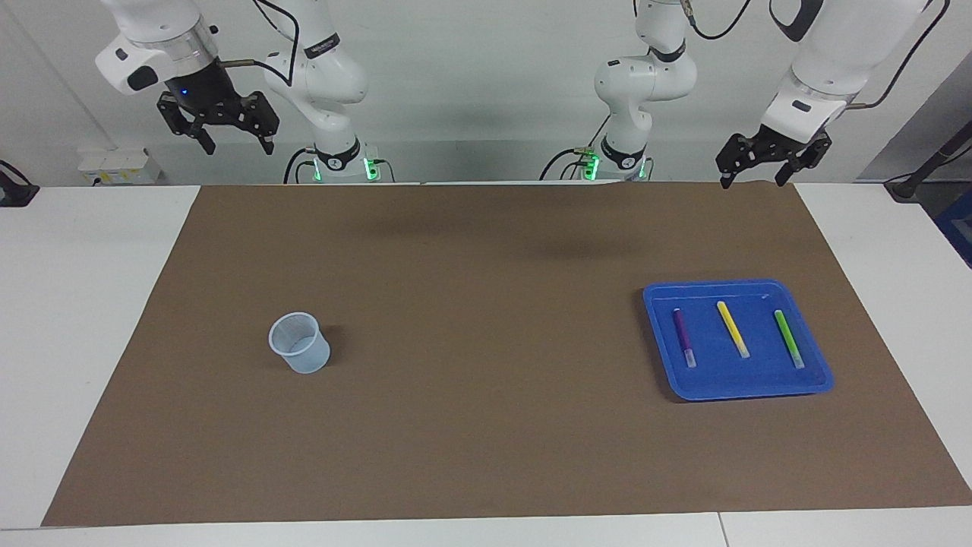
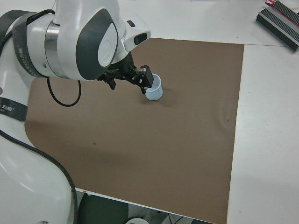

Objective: Right arm passes pens to left for tray arrangement

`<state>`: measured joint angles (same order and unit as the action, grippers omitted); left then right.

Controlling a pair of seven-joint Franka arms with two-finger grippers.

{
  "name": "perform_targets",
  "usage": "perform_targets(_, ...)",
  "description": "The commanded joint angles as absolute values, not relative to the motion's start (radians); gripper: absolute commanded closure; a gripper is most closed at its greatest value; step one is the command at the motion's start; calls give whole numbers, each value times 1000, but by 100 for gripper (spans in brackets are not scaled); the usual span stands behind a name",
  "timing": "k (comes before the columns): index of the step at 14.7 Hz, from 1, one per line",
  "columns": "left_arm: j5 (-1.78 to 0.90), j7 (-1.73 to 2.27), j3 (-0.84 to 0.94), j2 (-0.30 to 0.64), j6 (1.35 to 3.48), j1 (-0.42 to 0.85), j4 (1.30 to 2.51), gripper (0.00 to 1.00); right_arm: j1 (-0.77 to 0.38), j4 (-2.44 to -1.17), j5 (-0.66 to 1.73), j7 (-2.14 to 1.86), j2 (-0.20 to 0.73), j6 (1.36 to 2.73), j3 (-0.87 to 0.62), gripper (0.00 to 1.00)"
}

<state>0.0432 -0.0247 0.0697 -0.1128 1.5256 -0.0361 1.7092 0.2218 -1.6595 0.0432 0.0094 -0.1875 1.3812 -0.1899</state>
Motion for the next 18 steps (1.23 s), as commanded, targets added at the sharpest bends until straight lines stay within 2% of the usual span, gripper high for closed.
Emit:
perform_targets(1,55,-49,66,-155,1562,-55,1764,0,232,-1677,40,-8,-206,1379,-193,0)
perform_targets(5,25,-12,63,-170,1554,-66,1792,0,232,-1675,40,-8,-206,1381,-193,0)
perform_targets(18,-11,2,72,-164,1549,-60,1773,0,232,-1675,40,-8,-206,1381,-192,0)
